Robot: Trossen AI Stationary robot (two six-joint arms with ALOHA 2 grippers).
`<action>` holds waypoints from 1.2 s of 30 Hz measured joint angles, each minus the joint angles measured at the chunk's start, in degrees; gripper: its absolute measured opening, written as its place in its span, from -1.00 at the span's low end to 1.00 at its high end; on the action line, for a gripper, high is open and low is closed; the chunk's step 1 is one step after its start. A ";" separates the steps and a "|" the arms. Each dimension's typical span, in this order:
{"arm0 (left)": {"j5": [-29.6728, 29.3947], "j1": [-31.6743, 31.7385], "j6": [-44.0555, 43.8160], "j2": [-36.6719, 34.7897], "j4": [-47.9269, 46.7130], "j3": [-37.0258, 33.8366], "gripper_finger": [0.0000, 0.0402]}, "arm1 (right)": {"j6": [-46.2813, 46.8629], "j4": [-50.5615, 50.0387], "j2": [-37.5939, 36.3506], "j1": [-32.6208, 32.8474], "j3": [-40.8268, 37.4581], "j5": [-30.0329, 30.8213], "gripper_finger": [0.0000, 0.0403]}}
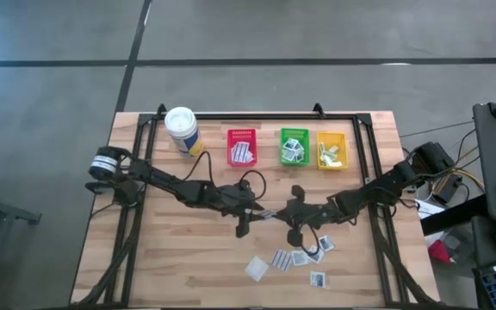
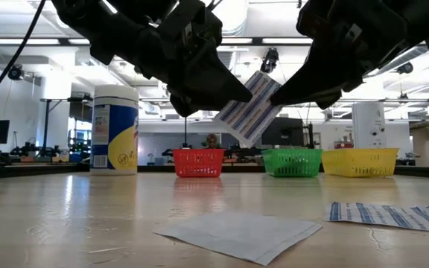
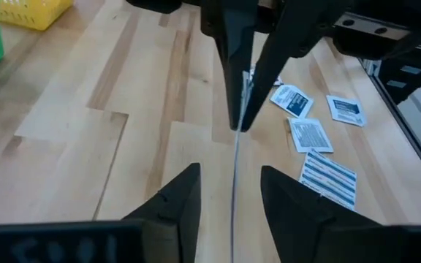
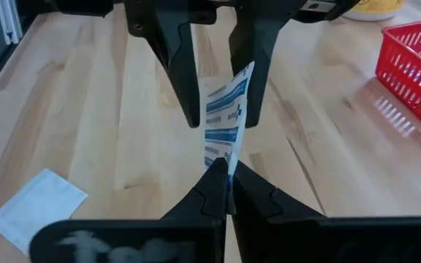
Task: Pick & Place First Aid Supplies
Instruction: Put the blue bandage in the red bin
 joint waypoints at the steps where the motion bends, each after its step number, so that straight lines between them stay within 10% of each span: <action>1: 0.25 0.00 0.00 0.00 0.00 0.00 -0.33 | -0.02 0.02 0.00 -0.02 0.00 0.02 -0.96; 14: 0.57 0.00 0.09 0.00 0.00 -0.02 -0.97 | 0.28 -0.07 0.02 -0.04 0.00 0.01 -0.96; 36: -6.09 7.17 1.71 -3.30 -8.76 -0.07 -1.00 | 7.26 -15.70 -9.29 -0.30 0.02 1.36 -0.38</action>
